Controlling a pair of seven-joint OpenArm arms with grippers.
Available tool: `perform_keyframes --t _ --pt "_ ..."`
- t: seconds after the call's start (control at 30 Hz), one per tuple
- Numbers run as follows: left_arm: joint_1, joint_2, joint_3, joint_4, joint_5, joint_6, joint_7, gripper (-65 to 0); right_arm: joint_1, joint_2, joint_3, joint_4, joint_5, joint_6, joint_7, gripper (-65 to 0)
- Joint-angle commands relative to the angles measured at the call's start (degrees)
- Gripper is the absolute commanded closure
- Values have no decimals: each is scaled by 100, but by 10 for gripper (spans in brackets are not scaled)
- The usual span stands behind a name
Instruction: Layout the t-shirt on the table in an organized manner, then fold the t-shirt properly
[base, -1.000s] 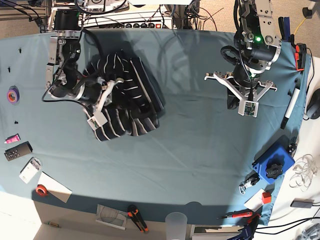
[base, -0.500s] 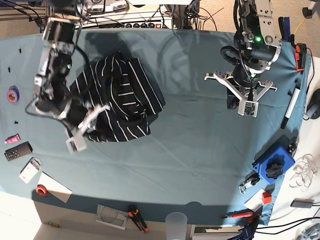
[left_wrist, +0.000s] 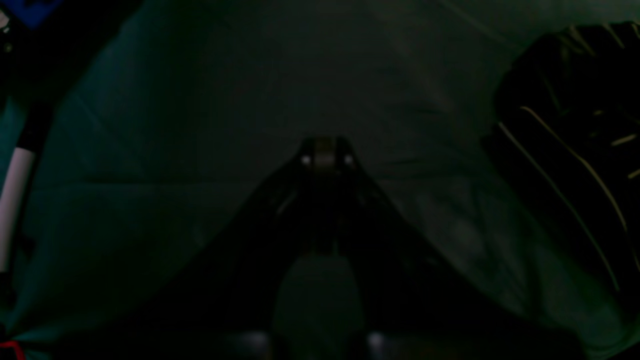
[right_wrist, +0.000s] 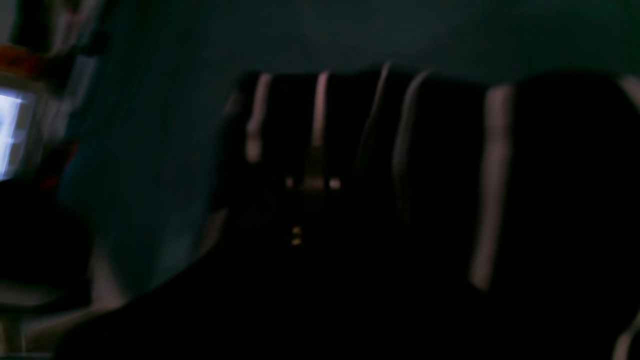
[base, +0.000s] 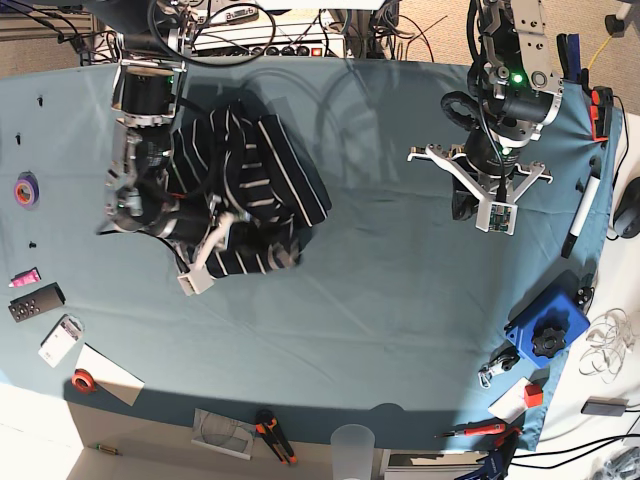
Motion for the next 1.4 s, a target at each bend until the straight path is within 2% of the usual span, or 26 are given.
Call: perform_keyframes --t 0.0,0.07,0.17,0.33,0.47,0.57,0.67,0.73,0.93,1.0,1.17,1.37 --pt "-28 -2 -11 94 -20 -20 -146 0 144 37 76 334 514 73 -144 0" --pt "-28 -2 -11 94 -20 -20 -144 0 142 35 243 894 1095 73 -741 0" --pt "-28 -2 -11 94 -20 -20 -144 0 122 37 516 1825 1598 73 -749 0" --pt "-26 -2 -11 94 -20 -20 -144 0 -409 181 643 2391 1552 73 -749 0" --pt "-28 -2 -11 94 -17 -20 -144 0 -1040 173 647 2389 1080 73 -749 0" --pt "-28 -2 -11 94 -17 -20 -144 0 -1484 170 645 2387 286 73 -749 0" --pt "-28 -2 -11 94 -17 -20 -144 0 -1825 162 645 2387 -892 73 273 0" --pt "-26 -2 -11 94 -20 -20 -142 0 -1917 157 645 2387 -1357 73 605 0" --pt "-26 -2 -11 94 59 -20 -140 0 -1803 162 647 2400 -1547 73 638 0" --pt "-24 -2 -13 94 302 -20 -116 0 -1696 164 654 2538 -1495 -109 516 0" --pt "42 -7 -17 94 981 -20 11 0 -1635 166 922 3692 -966 -369 92 0" --pt "402 -7 -85 96 1298 -20 313 0 -2129 177 1665 4697 -1198 -363 -98 0"
